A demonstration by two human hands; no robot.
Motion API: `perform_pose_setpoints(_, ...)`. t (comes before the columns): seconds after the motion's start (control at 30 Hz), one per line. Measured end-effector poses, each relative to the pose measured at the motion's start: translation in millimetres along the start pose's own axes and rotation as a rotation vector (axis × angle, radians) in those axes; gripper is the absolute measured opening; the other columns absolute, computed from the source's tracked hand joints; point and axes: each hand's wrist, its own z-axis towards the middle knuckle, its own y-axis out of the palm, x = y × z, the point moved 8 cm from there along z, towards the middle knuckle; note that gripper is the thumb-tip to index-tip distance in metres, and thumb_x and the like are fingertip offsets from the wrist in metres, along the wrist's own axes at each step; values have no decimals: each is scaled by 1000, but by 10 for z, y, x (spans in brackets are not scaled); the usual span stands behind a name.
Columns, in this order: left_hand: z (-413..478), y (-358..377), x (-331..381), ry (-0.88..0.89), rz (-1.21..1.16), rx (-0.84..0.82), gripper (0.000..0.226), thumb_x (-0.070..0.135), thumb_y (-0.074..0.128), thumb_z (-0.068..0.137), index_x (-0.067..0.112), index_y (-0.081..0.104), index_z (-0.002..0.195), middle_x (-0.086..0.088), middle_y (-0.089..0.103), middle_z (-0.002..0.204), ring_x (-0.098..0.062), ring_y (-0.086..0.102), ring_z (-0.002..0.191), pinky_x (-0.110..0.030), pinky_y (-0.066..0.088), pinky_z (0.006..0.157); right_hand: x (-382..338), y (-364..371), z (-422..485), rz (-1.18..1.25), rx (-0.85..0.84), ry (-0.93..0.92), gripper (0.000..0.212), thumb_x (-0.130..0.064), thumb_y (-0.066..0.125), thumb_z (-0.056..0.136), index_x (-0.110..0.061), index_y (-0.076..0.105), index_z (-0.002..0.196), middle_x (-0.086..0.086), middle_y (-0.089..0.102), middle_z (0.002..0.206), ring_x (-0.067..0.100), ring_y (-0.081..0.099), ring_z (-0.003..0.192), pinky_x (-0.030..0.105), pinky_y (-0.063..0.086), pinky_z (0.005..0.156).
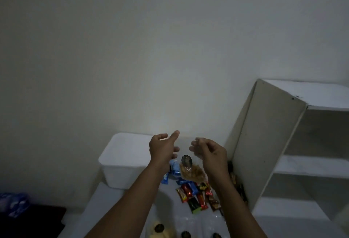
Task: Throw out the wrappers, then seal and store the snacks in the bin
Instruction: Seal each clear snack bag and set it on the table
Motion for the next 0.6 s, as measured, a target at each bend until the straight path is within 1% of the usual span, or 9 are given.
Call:
perform_pose_setpoints(0.07, -2, -29, -236, -118, -73, -40, 55, 25, 84, 77, 11, 50, 119, -12, 64, 106, -27, 71, 81, -37, 61, 67, 148, 15, -135, -24, -67, 9, 19, -17, 54, 100, -13, 73, 102, 0, 77, 92, 9, 73, 85, 23, 60, 75)
perform_pose_setpoints(0.1, -10, -37, -347, -174, -89, -56, 53, 21, 84, 78, 8, 53, 118, -13, 63, 107, -29, 70, 84, -40, 62, 70, 235, 23, -191, -36, -94, 28, 18, -16, 56, 100, -12, 73, 101, 0, 78, 92, 9, 73, 86, 24, 60, 75)
perform_pose_setpoints(0.2, -35, -37, -599, -274, -146, -105, 27, 11, 78, 82, 0, 65, 103, -15, 67, 101, -29, 69, 84, -40, 62, 70, 511, 17, -309, -1, -126, 124, 11, -10, 65, 93, -7, 75, 95, 6, 77, 90, 21, 73, 89, 36, 60, 82)
perform_pose_setpoints(0.27, -49, -30, -710, -297, -155, -140, 12, 6, 74, 85, 1, 68, 95, -15, 69, 97, -28, 69, 83, -38, 61, 68, 639, -5, -367, 33, -136, 166, 8, -9, 68, 91, -5, 76, 89, 10, 76, 85, 25, 72, 82, 40, 59, 78)
perform_pose_setpoints(0.37, -87, -24, -820, -303, -113, -194, 10, 2, 71, 86, 2, 68, 96, -13, 71, 91, -25, 69, 81, -36, 59, 67, 740, -34, -428, 69, -165, 210, 15, -7, 63, 94, -2, 74, 84, 17, 73, 82, 27, 69, 77, 38, 57, 71)
perform_pose_setpoints(0.47, -124, -23, -870, -260, 0, -232, 20, 0, 74, 83, 4, 69, 102, -13, 74, 88, -22, 70, 75, -35, 60, 67, 739, -52, -428, 128, -142, 263, 24, -9, 55, 99, 1, 70, 82, 10, 71, 70, 15, 68, 62, 22, 54, 57)
perform_pose_setpoints(0.5, -131, -22, -873, -231, 53, -244, 22, 0, 75, 82, 4, 70, 102, -14, 74, 88, -22, 71, 75, -36, 60, 68, 732, -54, -408, 98, -136, 271, 25, -14, 57, 99, 0, 70, 83, 9, 72, 69, 14, 67, 60, 22, 54, 55)
perform_pose_setpoints(0.57, -152, -13, -871, -169, 169, -274, 23, 1, 76, 80, 6, 72, 102, -16, 75, 90, -24, 73, 80, -36, 61, 70, 729, -28, -378, 1, -163, 280, 27, -22, 65, 95, 2, 73, 86, 12, 72, 70, 19, 69, 62, 29, 59, 59)
perform_pose_setpoints(0.6, -171, -6, -868, -144, 218, -289, 22, 1, 76, 79, 7, 72, 100, -17, 75, 92, -26, 73, 84, -37, 62, 71, 731, -14, -363, -36, -175, 285, 27, -22, 67, 94, 3, 73, 85, 11, 71, 66, 21, 69, 61, 33, 60, 61)
